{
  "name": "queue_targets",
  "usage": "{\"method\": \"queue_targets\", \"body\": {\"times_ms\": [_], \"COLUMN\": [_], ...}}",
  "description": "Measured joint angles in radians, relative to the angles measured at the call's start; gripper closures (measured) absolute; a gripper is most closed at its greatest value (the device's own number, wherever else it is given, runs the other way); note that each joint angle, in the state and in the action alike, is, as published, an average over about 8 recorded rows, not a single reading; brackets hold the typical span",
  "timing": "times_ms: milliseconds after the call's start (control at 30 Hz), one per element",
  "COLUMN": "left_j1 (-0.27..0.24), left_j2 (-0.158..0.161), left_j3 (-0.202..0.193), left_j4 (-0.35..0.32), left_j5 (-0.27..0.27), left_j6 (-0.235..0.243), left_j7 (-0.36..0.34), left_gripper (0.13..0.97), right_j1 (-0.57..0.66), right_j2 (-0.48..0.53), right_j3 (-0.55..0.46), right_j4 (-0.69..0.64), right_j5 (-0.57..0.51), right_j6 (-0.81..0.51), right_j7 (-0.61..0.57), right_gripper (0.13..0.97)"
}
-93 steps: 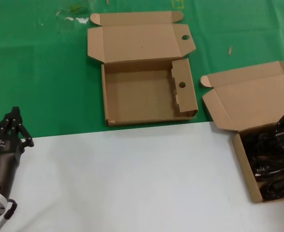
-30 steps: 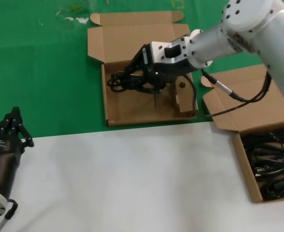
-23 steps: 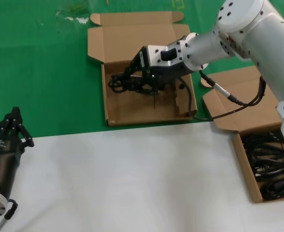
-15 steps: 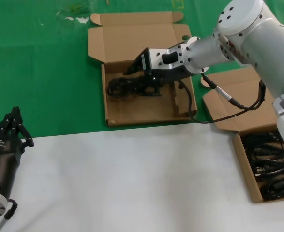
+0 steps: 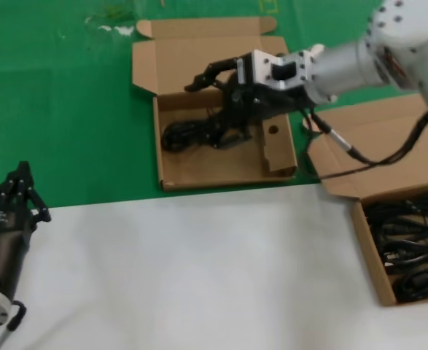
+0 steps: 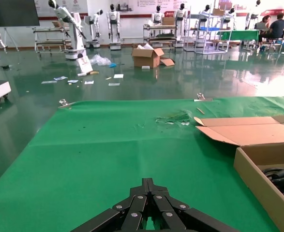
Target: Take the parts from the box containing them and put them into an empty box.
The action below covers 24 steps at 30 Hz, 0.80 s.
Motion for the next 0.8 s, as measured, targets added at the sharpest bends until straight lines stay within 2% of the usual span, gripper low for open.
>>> {"method": "queue_targets", "body": {"times_ms": [167, 300, 400, 533, 633, 800], "left_j1": [0.0, 0.0, 0.0, 0.0, 0.0, 0.0], "left_j2": [0.0, 0.0, 0.0, 0.0, 0.0, 0.0], "left_j3": [0.0, 0.0, 0.0, 0.0, 0.0, 0.0], "left_j4": [0.0, 0.0, 0.0, 0.0, 0.0, 0.0], "left_j5": [0.0, 0.0, 0.0, 0.0, 0.0, 0.0], "left_j6": [0.0, 0.0, 0.0, 0.0, 0.0, 0.0], "left_j7": [0.0, 0.0, 0.0, 0.0, 0.0, 0.0], "left_gripper": [0.957, 0.955, 0.95, 0.946, 0.946, 0.9], "right_j1": [-0.123, -0.198, -0.219, -0.229, -0.248, -0.301], "right_j2": [0.093, 0.141, 0.153, 0.155, 0.154, 0.151], "right_j3": [0.046, 0.073, 0.08, 0.084, 0.091, 0.112], "right_j4": [0.224, 0.342, 0.373, 0.382, 0.395, 0.432], "right_j5": [0.072, 0.109, 0.117, 0.121, 0.125, 0.14], "right_j6": [-0.04, -0.038, -0.035, -0.027, -0.008, 0.049], "right_j7": [0.118, 0.191, 0.211, 0.216, 0.219, 0.228], "right_gripper": [0.523, 0.423, 0.348, 0.348, 0.297, 0.211]}}
